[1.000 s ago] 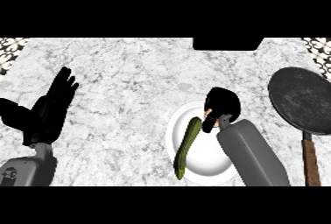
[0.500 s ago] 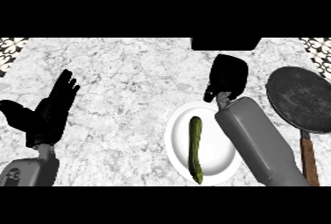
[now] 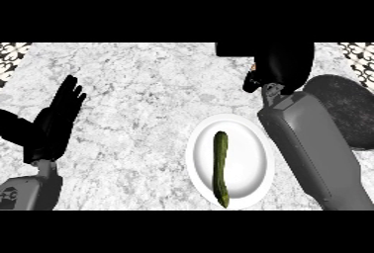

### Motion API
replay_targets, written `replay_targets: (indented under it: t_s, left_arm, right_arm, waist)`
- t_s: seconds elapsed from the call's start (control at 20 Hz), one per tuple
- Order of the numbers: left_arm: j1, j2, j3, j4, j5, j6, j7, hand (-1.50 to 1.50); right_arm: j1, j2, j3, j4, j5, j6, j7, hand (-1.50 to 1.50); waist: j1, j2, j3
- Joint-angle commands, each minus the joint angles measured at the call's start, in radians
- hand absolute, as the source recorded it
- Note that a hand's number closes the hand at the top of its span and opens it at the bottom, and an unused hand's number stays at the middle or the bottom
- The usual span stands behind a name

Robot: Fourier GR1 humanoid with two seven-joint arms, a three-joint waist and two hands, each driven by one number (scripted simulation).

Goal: Pick the cupcake from the plate and place it in the pan

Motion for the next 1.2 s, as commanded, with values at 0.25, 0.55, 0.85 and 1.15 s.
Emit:
replay_targets:
  t_s: [0.25,0.55,0.85,1.15]
  left_arm:
    - [0.008,-0.006,0.002,-0.033,-0.01,-0.007,0.018,0.0]
    - [0.035,-0.008,0.006,-0.05,-0.033,-0.004,0.013,0.0]
    - [0.003,-0.032,0.013,0.021,-0.029,-0.016,-0.027,0.0]
    - [0.006,-0.059,-0.019,-0.029,-0.056,0.009,0.021,0.0]
  right_arm:
    - [0.086,-0.16,-0.193,-0.068,-0.003,-0.075,-0.068,1.5]
    - [0.194,-0.254,-0.316,-0.012,-0.054,-0.212,-0.223,1.5]
    - [0.342,-0.313,-0.452,0.067,-0.152,-0.375,-0.416,1.5]
    - [0.231,-0.381,-0.539,0.431,-0.244,-0.481,-0.684,1.5]
  waist:
    - [0.0,0.002,0.001]
    - [0.0,0.003,0.001]
    - [-0.005,0.006,0.001]
    - [0.016,0.01,0.002]
